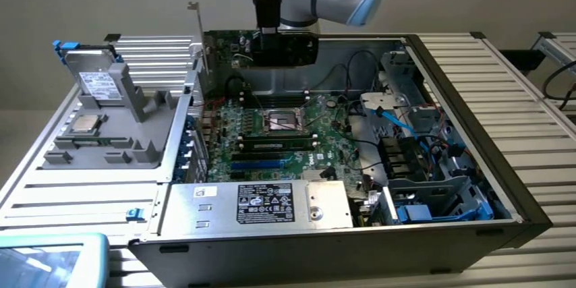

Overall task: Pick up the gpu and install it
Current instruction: 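Pick up the gpu and move the gpu toward the slot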

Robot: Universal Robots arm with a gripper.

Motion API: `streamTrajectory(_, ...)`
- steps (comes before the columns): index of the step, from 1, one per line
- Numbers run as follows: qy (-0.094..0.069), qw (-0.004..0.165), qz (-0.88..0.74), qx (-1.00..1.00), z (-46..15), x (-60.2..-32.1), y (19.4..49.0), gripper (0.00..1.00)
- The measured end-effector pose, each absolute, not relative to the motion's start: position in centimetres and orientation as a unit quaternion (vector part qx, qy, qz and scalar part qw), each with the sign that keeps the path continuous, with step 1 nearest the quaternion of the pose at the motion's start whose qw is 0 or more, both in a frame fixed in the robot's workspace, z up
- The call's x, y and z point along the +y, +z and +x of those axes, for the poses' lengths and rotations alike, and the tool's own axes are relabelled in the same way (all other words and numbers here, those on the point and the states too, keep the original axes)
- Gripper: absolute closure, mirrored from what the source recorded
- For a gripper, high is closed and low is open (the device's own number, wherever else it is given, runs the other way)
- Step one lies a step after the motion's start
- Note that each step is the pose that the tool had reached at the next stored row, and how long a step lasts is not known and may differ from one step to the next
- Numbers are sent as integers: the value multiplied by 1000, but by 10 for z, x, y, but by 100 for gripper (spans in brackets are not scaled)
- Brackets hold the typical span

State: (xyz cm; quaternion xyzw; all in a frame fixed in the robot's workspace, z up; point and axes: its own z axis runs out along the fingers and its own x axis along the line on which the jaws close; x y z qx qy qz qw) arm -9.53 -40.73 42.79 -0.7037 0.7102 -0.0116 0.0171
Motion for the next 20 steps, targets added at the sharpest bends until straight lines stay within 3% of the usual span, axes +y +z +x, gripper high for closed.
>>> streamTrajectory(20,-11,16,-685,728,-95,-428,422,73)
